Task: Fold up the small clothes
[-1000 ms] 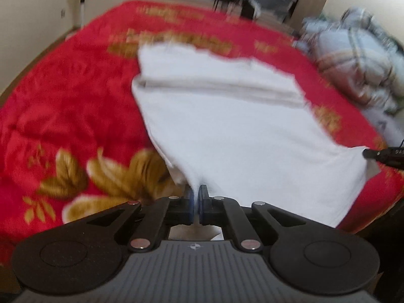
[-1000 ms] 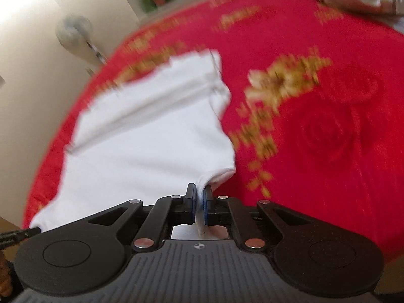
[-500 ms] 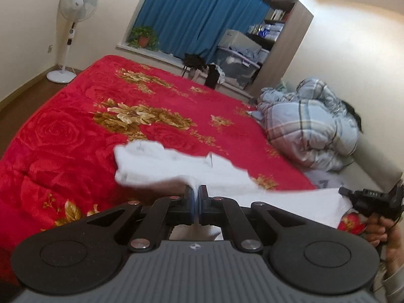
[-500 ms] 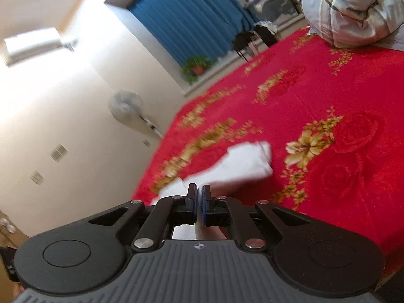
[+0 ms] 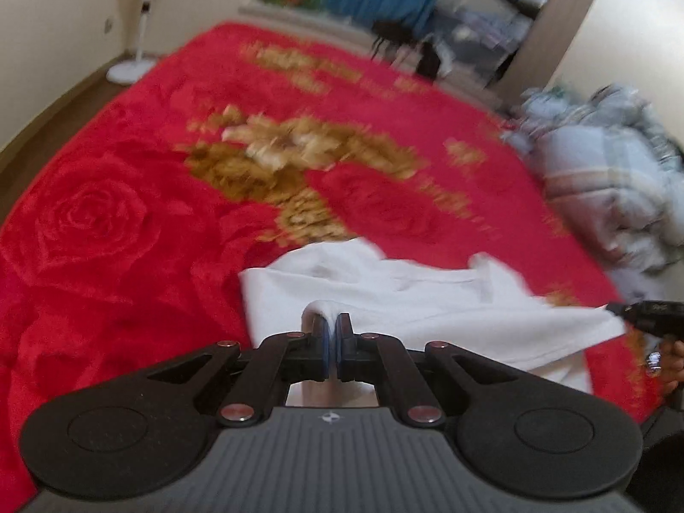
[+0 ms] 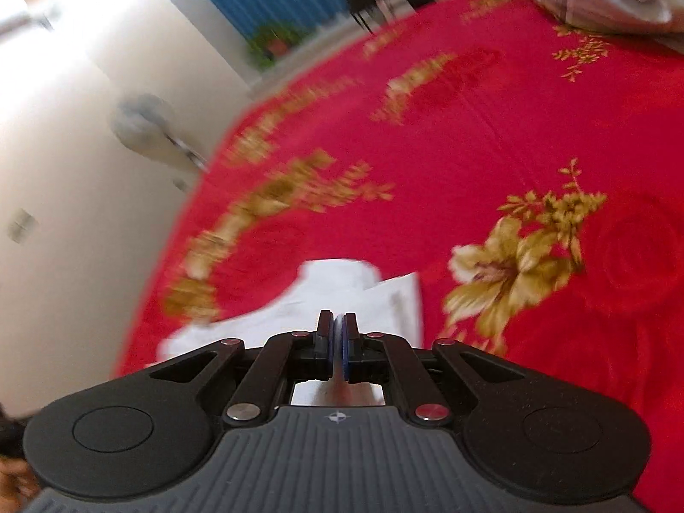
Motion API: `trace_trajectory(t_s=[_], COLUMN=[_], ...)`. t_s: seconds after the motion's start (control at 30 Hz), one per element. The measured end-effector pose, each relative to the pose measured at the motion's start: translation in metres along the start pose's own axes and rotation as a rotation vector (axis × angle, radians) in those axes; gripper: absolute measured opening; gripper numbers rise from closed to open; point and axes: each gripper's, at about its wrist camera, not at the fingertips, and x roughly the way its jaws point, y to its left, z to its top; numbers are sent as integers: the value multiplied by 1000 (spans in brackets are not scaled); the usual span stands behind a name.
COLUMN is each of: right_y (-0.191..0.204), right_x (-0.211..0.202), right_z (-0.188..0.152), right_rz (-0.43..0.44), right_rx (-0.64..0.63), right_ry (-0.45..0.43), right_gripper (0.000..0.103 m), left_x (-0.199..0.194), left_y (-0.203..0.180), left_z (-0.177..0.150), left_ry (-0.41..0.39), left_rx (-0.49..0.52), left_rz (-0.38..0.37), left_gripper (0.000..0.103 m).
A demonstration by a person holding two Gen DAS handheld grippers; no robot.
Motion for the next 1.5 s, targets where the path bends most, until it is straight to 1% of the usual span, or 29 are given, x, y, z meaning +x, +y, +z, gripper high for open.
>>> trace_trajectory(t_s=[0.07,0.1,0.17,0.2,0.27,0.3,0.37,0.4,0.43,0.47,0.5,0.57,0.6,0.63,0.67,0.7,0.77,0.8,0.87,0.93,1.03,1.13,1.27,1.37,1.5], right_y=[-4,-7,-14,-19,-25,-24,-25,-28,-31,-32,-32,-30,-31,-34,-38,-41,-40,-38,-31,-25,-16,-10,-5,0,9], right_x=[34,46,65,73,85,88,93,95,96,95,93,79,73,68,63,61,62,66,72,79,86,94,104,111,123], right_z=[9,9,3,-2,-7,-7,-5,-3,-2,0,2,6,8,9,9,9,3,-3,-17,-28,-35,-34,-21,-9,2], right_rz=[-39,-53,-65,-78,-95,-100,-108,-106,-109,-126,-155,-241,-241,-225,-205,-187,-142,-134,-148,-151,-157,-171,-197,-179,-163], right_rx=[-17,-21,-38,-20,6,-22,-56,-36,-16,-9,-22,-77,-82,-77,-73,-80,-146,-195,-288,-345,-409,-437,-431,-414,-396], right_ry=[30,35,40,59,89,92,93,96,100,100,86,18,4,0,7,26,111,153,213,245,264,248,186,146,107], right_gripper=[3,3,3,3,3,3,4,5,10,15,23,23,23,23,23,23,23,23,23,23,23,23,23,23,24], left_x=[32,44,64,67,72,75,75,73,67,61,54,39,34,30,29,30,34,35,42,49,64,77,88,95,102], left_y=[9,14,23,26,27,28,35,38,38,41,44,56,60,64,67,66,56,51,39,30,18,10,7,6,8], left_z=[4,2,-4,-6,-5,-5,-4,-3,-3,-2,-1,-2,-3,-6,-10,-15,-22,-26,-29,-30,-29,-20,-7,5,13], left_ry=[27,35,81,86,79,84,88,80,67,46,28,1,1,12,34,64,107,116,123,128,125,101,70,48,39], left_rx=[0,-3,-26,-26,7,7,-36,-48,-49,-45,-45,-64,-70,-70,-62,-38,35,69,117,146,199,225,206,184,163], left_rz=[22,31,45,46,39,36,26,22,21,33,45,52,50,43,37,32,31,28,16,23,67,107,129,122,99], left_gripper=[3,3,3,3,4,4,9,9,11,15,18,21,21,25,31,33,34,35,38,39,44,44,46,46,46])
